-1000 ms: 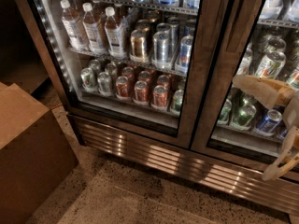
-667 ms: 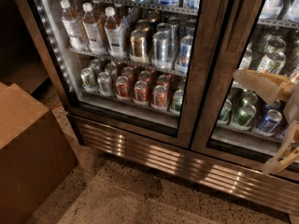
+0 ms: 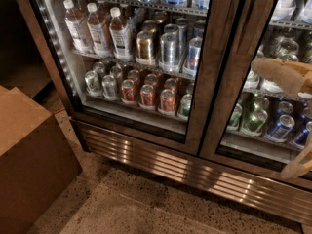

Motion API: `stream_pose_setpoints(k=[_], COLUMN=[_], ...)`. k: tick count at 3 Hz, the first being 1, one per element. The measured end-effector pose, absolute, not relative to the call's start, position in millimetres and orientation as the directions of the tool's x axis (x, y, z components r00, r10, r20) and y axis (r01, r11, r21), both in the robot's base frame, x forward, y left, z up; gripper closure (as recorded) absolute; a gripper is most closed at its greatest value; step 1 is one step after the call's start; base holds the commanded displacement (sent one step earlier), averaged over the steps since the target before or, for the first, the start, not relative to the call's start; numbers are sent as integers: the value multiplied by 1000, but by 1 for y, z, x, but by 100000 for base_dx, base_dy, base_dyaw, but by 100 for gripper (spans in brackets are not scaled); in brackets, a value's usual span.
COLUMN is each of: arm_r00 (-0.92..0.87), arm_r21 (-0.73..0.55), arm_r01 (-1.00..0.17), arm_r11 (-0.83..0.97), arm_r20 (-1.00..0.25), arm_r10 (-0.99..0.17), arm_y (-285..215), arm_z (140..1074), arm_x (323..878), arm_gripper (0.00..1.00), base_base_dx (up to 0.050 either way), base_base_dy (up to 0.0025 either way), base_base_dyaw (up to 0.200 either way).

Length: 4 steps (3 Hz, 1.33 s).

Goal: Open left fridge door

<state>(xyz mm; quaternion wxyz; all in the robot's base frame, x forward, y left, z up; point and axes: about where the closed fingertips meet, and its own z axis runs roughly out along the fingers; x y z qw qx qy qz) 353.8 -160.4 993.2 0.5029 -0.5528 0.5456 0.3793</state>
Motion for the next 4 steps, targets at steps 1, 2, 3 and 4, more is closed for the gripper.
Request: stream_pose_setpoints(k=[1,2,3,4], arm_r00=[122,149,179,179], arm_r21=[-140,-154,-169,-169], arm_r01=[-988,-988,-984,-984], arm_r11=[66,4,-64,-63], arm_r20=[-968,-962,-954,-954], arm_r10=[-220,-229,-239,-239], arm_y=[-143,-107,-61,-61], arm_z=[996,1001,1005,1005], arm_x=[355,349,338,338], arm_gripper=[0,0,0,0], base_base_dx=[0,0,0,0], base_base_dy=[0,0,0,0], base_base_dyaw=[0,0,0,0])
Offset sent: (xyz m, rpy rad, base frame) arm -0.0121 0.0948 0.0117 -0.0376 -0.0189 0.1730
